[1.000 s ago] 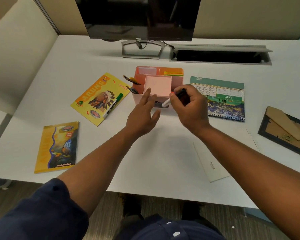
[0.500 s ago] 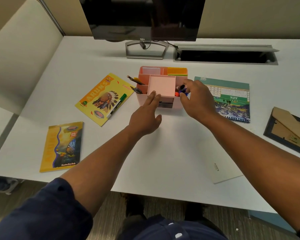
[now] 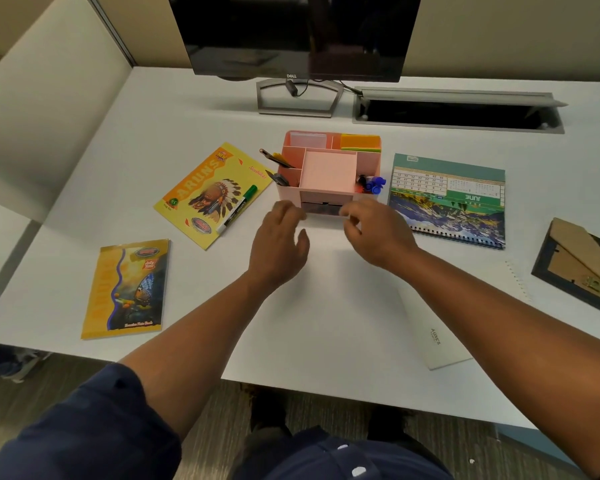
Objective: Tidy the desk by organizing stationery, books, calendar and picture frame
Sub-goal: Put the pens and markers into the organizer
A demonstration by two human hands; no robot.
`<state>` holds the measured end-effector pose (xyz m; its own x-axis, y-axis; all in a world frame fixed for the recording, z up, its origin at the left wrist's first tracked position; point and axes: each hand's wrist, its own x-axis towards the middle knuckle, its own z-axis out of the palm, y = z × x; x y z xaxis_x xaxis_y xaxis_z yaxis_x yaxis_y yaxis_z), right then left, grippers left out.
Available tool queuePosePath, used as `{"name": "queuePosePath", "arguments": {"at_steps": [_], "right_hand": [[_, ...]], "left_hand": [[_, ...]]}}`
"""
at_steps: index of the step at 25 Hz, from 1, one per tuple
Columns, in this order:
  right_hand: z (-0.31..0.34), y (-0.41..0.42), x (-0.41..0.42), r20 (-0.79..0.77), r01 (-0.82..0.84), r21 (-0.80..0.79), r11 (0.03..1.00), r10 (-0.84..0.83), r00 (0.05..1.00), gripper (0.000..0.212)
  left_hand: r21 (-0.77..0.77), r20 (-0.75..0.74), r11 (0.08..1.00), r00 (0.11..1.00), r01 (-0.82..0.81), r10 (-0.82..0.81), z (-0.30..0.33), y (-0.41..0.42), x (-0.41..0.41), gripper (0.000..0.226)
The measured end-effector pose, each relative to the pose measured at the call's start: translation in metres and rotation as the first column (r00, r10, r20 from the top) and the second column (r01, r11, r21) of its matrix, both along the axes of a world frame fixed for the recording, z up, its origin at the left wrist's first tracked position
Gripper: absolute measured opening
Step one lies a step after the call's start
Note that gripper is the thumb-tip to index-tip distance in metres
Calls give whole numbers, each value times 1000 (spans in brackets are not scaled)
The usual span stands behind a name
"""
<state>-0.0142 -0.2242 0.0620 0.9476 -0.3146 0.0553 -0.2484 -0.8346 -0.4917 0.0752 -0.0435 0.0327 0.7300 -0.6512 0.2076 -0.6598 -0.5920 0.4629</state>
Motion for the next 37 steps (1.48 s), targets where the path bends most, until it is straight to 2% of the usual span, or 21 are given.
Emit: {"name": "queuePosePath", "arguments": {"at_steps": [2, 4, 7, 10, 14, 16, 18, 21, 23, 25, 27, 29, 32, 37], "right_hand": [[-14, 2, -2, -158, -65, 9, 998, 65, 985, 26], [-26, 3, -6, -291, -94, 36, 995, 101, 951, 33], [-36, 5, -13, -395, -103, 69, 992, 122, 911, 40], [-41, 5, -16, -408, -86, 89, 992, 115, 906, 43], [-44, 6, -21, -414, -83, 96, 992, 116, 903, 44], [-45, 7, -22, -427, -74, 114, 991, 116, 897, 44], [-46, 7, -23, -428, -55, 140, 989, 110, 897, 45], [-44, 8, -24, -427, -38, 165, 986, 106, 898, 47], [-40, 12, -23, -386, -20, 202, 979, 98, 917, 52], [-34, 16, -21, -286, 53, 337, 940, 49, 957, 58], [-26, 22, -17, -195, 106, 492, 864, -10, 981, 62], [-21, 25, -13, -112, 131, 585, 800, -81, 990, 52], [-11, 26, -12, 19, 151, 645, 749, -213, 977, 24], [11, 17, -15, 189, 116, 675, 728, -323, 927, 28]], "left_hand": [[48, -58, 984, 983, -173, 175, -11, 14, 8, 31], [188, -122, 934, 936, -304, 329, -21, 26, 25, 45], [344, -157, 870, 892, -354, 425, -31, 40, 47, 59], [426, -126, 835, 891, -348, 436, -37, 50, 60, 57], [340, -18, 850, 901, -402, 433, -39, 54, 63, 35], [288, -23, 866, 901, -409, 433, -39, 56, 60, 24], [231, -103, 861, 868, -453, 485, -39, 54, 55, 23], [116, -263, 814, 773, -569, 577, -37, 46, 40, 33], [71, -256, 871, 835, -487, 487, -41, 42, 28, 30], [49, -187, 945, 927, -323, 326, -47, 40, 17, 29], [23, -136, 982, 972, -189, 190, -47, 35, 7, 31], [-7, -98, 996, 992, -85, 84, -39, 24, 1, 31], [-52, -55, 998, 998, 27, -30, -19, 3, -4, 30], [-104, -11, 983, 988, 153, -155, 4, -28, -5, 35]]}}
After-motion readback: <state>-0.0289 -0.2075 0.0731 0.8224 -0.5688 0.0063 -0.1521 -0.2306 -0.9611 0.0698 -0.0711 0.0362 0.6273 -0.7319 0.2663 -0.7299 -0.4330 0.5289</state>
